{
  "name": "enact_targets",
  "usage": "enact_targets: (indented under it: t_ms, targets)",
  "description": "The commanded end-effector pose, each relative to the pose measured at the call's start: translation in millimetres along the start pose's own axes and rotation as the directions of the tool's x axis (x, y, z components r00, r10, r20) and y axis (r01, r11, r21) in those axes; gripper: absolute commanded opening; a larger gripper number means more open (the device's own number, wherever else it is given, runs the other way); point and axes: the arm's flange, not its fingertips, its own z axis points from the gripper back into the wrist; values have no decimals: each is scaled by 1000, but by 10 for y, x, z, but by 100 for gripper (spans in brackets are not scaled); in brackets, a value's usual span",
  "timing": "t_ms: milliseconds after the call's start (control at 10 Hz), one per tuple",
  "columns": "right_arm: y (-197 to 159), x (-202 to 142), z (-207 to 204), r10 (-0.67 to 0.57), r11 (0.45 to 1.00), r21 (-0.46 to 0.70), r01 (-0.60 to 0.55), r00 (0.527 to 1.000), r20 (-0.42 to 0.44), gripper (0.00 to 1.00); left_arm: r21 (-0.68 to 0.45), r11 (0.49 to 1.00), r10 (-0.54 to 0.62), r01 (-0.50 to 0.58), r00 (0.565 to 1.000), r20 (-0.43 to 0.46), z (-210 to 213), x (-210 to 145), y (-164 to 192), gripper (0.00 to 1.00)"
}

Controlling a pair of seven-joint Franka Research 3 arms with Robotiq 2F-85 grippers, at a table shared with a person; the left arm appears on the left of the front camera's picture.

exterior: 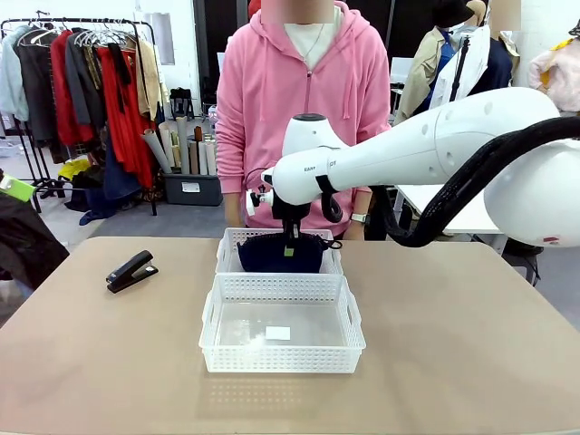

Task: Distribute items into two baskets.
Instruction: Place the picked Pencil pouch into the Organizing basket as instructed by the person.

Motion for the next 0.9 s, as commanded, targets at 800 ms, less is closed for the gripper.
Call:
enact_targets:
  t_ms: [800]
  targets:
    - [466, -534, 785, -5, 1000, -14, 6, 996, 92, 100, -12, 1000, -4, 4, 1000, 12, -10, 8, -3, 100]
